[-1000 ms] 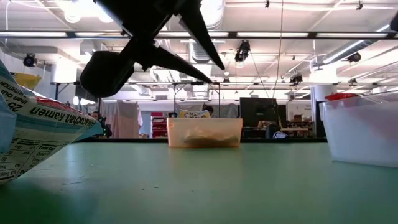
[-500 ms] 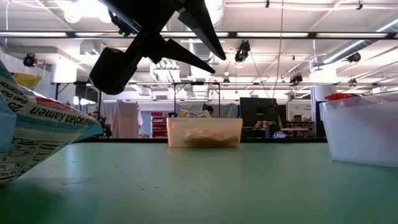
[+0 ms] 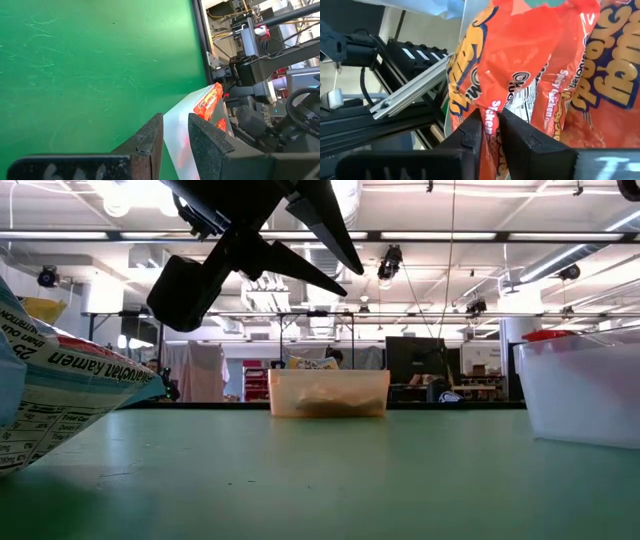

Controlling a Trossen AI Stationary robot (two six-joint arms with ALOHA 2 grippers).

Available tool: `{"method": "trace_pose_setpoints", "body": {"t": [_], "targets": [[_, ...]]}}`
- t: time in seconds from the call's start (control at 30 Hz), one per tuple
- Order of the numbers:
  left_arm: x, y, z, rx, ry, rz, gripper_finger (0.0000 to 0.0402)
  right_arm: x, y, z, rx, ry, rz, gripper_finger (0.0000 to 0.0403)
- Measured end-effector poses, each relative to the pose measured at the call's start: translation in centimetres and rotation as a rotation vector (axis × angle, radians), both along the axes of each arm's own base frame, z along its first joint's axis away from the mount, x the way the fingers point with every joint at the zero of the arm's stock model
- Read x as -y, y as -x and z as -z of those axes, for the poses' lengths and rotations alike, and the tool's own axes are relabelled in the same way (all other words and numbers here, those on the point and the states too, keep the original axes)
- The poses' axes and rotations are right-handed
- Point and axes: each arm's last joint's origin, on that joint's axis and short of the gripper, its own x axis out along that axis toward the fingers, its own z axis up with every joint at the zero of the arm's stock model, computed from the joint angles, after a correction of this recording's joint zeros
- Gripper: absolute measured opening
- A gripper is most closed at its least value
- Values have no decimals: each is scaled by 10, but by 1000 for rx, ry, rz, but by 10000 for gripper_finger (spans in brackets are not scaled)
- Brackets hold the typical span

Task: Sort Maruchan noodles
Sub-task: Put the orange noodle pack into the transparent bin, then put the blue noodle pack into the yellow bin

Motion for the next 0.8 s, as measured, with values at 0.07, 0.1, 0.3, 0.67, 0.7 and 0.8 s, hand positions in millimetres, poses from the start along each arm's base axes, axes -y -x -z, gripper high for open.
{"method": "trace_pose_setpoints", "body": {"t": [0.07, 0.1, 0.3, 0.67, 0.7, 0.8], "targets": [[0, 0, 0, -1, -2, 1, 74, 0, 0, -1, 5, 2, 3, 61], [0, 0, 0, -2, -3, 1, 74, 0, -1, -3, 14, 2, 7, 68], [0, 0, 0, -5, -9, 5, 74, 5, -6, -26, 95, 91, 74, 102], [42, 10, -6, -16, 164, 342, 74, 11, -18, -83, 324, 254, 231, 116], [49, 15, -5, -21, 183, 368, 74, 11, -19, -85, 337, 260, 264, 114], [69, 32, -3, -47, 244, 401, 74, 10, -24, -90, 365, 280, 370, 111]]}}
